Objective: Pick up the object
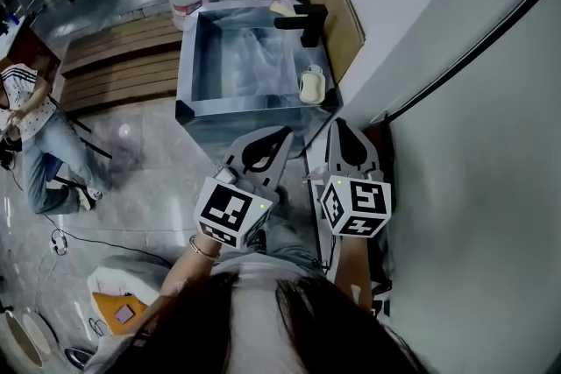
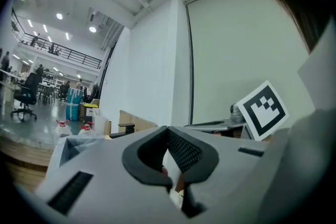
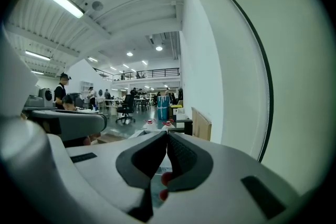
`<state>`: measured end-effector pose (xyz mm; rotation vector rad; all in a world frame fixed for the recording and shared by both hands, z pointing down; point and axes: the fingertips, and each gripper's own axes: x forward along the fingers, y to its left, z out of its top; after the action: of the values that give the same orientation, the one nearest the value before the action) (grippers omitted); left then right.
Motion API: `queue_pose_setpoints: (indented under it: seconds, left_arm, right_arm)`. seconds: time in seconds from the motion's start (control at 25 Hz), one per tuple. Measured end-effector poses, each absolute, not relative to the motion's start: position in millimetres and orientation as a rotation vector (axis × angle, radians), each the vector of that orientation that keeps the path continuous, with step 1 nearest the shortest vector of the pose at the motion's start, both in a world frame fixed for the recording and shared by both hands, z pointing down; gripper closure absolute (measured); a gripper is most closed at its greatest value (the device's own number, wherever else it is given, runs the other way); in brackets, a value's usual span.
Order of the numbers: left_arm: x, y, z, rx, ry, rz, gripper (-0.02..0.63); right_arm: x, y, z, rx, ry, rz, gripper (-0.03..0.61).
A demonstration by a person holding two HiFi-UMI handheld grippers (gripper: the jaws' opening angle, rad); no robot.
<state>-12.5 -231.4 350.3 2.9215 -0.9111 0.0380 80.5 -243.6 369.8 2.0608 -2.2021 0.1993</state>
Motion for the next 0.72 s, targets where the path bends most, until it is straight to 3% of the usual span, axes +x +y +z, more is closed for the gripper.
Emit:
queue_pose_setpoints:
  seconds: [0.72]
  left_arm:
    - [36,-347,380,2.875,-0.995,0.066,0.604]
  right_arm:
    - [137,-370,449,1.911,-2.109,0.369,0.551]
